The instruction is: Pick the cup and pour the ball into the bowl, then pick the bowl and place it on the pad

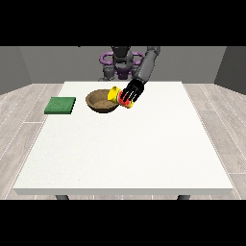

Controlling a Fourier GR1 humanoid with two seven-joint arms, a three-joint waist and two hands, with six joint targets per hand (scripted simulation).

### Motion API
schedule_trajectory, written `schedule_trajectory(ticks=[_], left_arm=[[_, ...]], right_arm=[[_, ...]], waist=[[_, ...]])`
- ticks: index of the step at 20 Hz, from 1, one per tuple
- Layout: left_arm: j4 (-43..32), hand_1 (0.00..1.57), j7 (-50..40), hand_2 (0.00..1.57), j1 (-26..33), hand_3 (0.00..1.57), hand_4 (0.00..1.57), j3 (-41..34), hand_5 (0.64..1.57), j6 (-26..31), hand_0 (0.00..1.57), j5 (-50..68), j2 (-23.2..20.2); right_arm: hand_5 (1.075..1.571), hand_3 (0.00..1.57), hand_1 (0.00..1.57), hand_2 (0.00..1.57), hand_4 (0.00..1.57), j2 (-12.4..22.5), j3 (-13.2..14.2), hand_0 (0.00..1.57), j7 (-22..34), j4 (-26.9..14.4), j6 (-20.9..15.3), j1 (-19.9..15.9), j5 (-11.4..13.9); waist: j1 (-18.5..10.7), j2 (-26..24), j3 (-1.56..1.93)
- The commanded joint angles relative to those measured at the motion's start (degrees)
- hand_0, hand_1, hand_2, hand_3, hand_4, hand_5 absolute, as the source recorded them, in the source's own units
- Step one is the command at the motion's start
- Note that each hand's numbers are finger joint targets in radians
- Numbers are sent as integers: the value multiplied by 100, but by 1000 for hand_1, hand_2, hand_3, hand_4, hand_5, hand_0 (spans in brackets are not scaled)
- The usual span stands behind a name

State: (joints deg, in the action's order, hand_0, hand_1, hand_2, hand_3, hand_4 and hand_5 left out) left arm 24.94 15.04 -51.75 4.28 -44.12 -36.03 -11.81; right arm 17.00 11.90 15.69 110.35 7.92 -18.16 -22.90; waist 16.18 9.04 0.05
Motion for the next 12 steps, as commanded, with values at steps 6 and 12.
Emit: schedule_trajectory(ticks=[6,12], left_arm=[[-1064,1352,-1813,1571,-661,1571,857,1369,1548,-764,1352,-2190,60],[-1664,1365,-2911,1389,-900,1459,914,2529,1483,-283,1365,-3592,726]], right_arm=[[1564,0,0,0,360,-211,-311,0,-22,-413,-57,-71,226],[1566,0,0,0,382,-242,-221,0,-193,-952,-81,17,385]], waist=[[21,-371,10],[-213,-821,12]])
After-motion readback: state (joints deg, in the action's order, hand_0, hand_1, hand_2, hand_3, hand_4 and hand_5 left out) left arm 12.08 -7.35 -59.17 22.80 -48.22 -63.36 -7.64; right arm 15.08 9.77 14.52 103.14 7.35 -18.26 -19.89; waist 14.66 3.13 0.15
